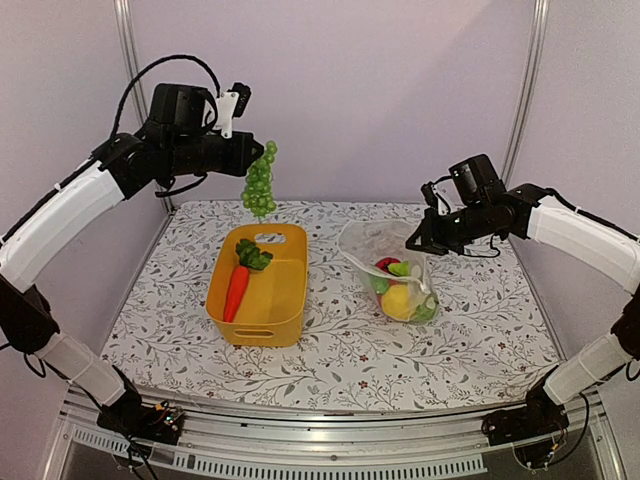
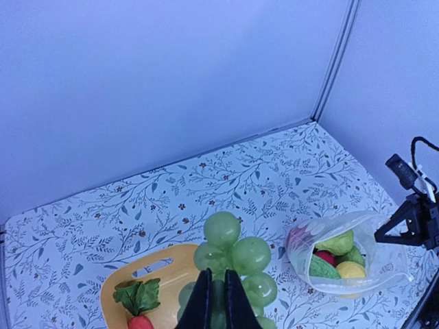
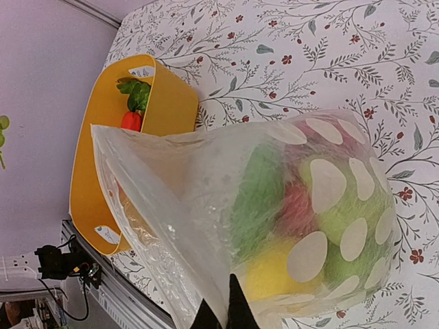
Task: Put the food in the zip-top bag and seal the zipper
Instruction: Pick up the fake fruit from the bin, then place the fake fruit in the zipper food storage bag.
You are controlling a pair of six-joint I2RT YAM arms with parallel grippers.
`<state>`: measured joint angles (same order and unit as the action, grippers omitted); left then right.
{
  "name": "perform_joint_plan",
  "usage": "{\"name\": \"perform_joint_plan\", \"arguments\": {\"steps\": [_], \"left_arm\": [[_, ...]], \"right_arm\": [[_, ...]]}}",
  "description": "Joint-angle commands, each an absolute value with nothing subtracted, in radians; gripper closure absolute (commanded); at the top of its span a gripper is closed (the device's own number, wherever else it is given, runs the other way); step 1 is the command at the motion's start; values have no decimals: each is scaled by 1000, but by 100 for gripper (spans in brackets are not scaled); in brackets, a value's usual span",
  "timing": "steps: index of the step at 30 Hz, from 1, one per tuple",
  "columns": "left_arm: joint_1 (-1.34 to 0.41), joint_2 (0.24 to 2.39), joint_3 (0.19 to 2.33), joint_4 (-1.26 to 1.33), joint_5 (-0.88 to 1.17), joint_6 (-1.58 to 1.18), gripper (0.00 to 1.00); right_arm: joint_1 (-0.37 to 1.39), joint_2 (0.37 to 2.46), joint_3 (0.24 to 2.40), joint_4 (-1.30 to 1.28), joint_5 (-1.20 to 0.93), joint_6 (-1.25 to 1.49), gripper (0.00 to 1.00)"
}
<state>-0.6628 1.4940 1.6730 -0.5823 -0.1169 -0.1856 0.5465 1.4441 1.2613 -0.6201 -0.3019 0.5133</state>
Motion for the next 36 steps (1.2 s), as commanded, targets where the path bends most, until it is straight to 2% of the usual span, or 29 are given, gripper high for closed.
{"name": "perform_joint_plan", "arguments": {"steps": [1,16,28,36], "left_arm": [[-728,1476,1697,-413,-100,-208,100],[-954,1566,1622,22,-70,-247,100],[-1021,1732,1713,47,-8,-270,100],[-1033,1756,1657,54,8,-256,100]], "right_arm": [[541,1452,1286,-612,-325,528,100],[541,1445,1281,-606,-338,546,100],[541,1422,1283,-606,-386,569,100],[546,1410,1287,-592,-430,615,100]]}}
